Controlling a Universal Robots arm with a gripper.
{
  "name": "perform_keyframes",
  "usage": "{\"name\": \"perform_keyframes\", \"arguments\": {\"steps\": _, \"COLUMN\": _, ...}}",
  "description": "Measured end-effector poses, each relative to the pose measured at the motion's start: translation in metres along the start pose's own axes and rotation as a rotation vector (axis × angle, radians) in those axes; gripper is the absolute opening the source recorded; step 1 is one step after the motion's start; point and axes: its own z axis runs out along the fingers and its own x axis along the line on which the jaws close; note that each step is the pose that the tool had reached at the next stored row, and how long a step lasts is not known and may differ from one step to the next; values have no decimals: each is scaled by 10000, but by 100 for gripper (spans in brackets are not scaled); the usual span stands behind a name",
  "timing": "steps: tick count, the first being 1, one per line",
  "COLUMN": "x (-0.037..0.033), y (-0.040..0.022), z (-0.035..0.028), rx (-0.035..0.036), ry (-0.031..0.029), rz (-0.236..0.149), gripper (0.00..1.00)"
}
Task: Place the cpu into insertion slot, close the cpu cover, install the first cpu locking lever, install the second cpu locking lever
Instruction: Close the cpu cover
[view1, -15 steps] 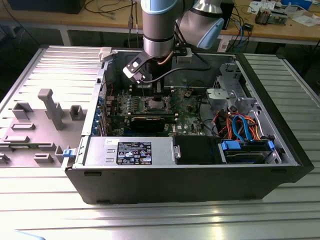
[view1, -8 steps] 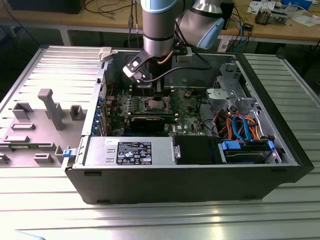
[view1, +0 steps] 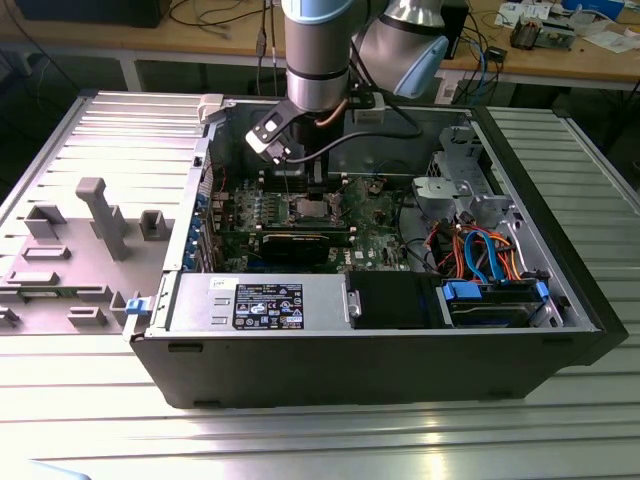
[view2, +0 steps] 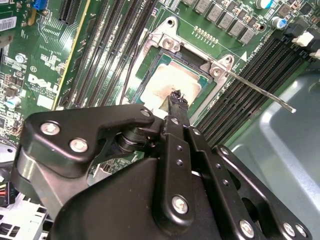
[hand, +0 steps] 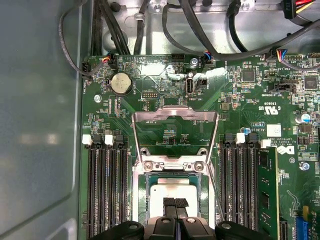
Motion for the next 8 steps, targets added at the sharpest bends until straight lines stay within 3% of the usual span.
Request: {"name": "perform_keyframes", "arguments": {"steps": 8, "x": 1, "y": 2, "z": -36, "rx": 0, "ry": -1, "rz": 0, "gripper": 11}}
